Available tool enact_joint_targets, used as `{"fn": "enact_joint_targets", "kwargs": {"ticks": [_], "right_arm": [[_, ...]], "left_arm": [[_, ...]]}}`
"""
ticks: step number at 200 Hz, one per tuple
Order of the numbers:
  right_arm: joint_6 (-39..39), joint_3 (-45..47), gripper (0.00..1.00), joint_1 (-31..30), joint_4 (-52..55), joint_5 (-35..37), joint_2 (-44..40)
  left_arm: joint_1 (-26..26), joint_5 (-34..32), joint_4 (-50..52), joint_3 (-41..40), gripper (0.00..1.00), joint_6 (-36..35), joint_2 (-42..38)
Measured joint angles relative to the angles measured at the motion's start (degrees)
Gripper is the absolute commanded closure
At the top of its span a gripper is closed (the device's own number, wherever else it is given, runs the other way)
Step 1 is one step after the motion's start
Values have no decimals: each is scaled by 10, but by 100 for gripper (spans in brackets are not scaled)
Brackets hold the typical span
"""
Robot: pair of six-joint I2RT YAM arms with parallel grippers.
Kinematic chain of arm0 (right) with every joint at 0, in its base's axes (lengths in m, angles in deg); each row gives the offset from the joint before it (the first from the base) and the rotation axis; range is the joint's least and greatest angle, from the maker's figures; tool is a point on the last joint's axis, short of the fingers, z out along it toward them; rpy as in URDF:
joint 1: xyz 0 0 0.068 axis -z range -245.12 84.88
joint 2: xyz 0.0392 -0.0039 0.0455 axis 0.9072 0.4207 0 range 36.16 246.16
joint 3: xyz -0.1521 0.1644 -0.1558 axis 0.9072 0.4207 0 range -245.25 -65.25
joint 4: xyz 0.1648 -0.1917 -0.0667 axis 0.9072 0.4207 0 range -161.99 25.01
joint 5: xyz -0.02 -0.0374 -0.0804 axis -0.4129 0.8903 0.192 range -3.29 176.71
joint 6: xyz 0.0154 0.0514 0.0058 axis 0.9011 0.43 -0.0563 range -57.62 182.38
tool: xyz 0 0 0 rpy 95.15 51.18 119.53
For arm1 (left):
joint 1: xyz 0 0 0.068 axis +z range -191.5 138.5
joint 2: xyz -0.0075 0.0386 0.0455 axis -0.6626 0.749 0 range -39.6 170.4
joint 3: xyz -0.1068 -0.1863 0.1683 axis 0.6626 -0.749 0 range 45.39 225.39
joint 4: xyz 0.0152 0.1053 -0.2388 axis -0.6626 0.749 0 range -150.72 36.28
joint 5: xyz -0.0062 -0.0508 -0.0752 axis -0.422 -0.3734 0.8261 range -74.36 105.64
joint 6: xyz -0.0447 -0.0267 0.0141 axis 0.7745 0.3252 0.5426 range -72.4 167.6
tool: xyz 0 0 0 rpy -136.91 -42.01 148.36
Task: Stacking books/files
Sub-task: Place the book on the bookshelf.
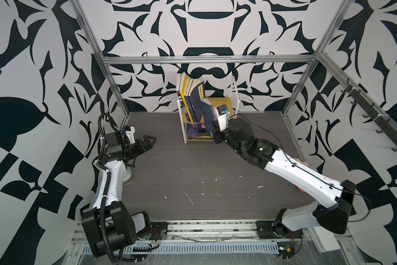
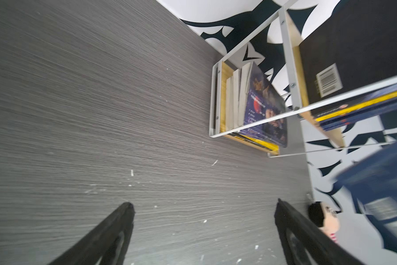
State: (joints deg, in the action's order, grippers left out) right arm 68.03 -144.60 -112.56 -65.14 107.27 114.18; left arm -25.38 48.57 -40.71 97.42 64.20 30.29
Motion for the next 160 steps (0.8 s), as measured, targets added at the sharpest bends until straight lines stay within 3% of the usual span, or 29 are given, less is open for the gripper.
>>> {"fn": "enact_joint_targets", "kwargs": {"ticks": [47, 84, 160], "right_arm": [[2, 32, 100, 33, -154, 11, -22], [-35, 53, 100, 45, -296, 18, 63], [-130, 54, 100, 53, -479, 51, 231]], "left_arm": [[0, -19, 10, -1, 0, -66, 1], [0, -22, 15, -1, 0, -88, 0], [-2, -22, 20, -1, 0, -101, -2]]}}
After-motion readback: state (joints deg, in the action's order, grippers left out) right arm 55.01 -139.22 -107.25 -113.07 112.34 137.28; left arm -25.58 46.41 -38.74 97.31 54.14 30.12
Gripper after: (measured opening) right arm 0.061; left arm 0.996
